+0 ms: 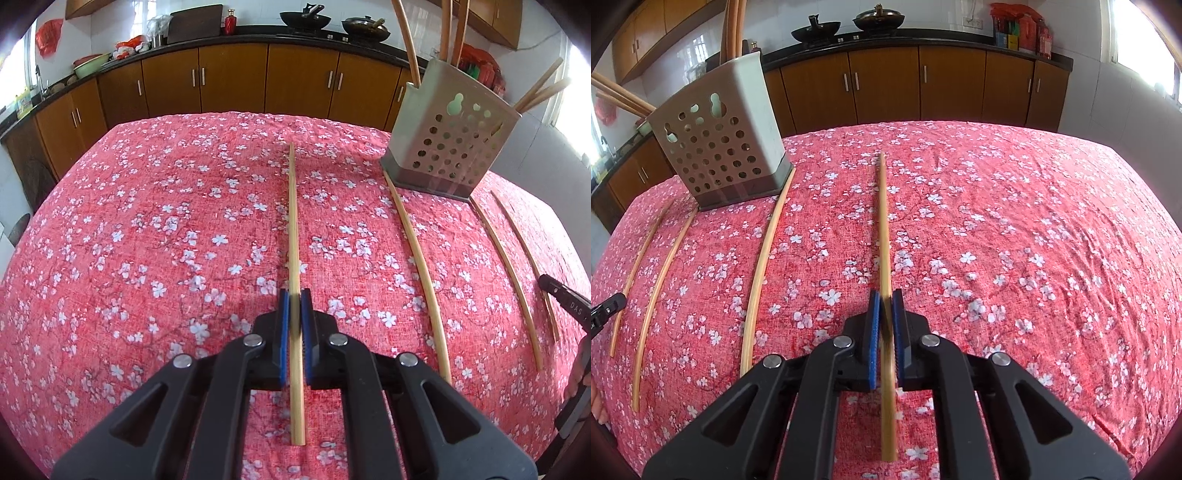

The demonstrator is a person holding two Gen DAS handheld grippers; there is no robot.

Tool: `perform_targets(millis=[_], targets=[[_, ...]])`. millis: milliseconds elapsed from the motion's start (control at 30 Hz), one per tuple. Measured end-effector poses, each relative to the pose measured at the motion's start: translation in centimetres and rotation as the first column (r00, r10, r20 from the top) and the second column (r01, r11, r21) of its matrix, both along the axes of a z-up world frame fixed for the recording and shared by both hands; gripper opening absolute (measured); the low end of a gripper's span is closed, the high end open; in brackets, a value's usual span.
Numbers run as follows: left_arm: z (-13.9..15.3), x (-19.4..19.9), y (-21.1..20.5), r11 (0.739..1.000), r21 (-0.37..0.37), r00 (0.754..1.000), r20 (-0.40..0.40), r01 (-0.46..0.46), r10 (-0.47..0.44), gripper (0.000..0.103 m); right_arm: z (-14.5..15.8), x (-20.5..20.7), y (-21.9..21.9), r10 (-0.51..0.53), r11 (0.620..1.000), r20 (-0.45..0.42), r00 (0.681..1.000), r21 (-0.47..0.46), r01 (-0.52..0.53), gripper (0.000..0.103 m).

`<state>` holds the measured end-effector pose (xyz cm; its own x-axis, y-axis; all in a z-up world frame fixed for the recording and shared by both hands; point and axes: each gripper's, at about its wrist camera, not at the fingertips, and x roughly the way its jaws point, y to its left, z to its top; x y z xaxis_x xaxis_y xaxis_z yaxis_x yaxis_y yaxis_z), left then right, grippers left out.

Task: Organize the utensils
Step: 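Hold both closed tools on their chopsticks above the table, then lift the left tool's chopstick over the holder while the right tool carries its own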

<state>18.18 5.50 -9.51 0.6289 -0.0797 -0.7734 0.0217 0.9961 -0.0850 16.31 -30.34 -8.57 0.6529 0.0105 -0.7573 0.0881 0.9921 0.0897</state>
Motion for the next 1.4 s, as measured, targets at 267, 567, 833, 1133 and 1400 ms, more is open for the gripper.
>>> perform_targets(millis=[267, 567, 833, 1133, 1400], targets=[[4.1, -1.0, 0.7, 1.0, -0.029, 0.993, 0.119, -0.003, 0.007, 0.007, 4.3, -2.2, -0.9, -0.013, 1.0, 0.147, 0.989, 0.012, 0.011, 0.008], [10.8, -2.3, 0.5, 0.997, -0.081, 0.952, 0.307, 0.013, 0.013, 0.007, 9.6, -3.8, -1.4, -0.034, 0.999, 0.323, 0.946, 0.041, 0.022, 0.007], [13.2, -2.6, 0.3, 0.996, -0.083, 0.933, 0.359, 0.024, 0.007, 0.007, 10.1, -3.8, -1.2, -0.039, 0.999, 0.357, 0.933, 0.046, 0.024, 0.008], [16.8, -2.9, -0.6, 0.992, -0.079, 0.907, 0.416, 0.103, -0.062, 0.007, 14.4, -4.2, -0.6, -0.013, 0.994, 0.447, 0.894, 0.103, -0.037, 0.007], [22.3, -2.8, -3.0, 0.974, -0.106, 0.842, 0.526, 0.2, -0.115, 0.007, 21.1, -4.2, 1.3, 0.04, 0.979, 0.609, 0.792, 0.133, -0.152, 0.007]])
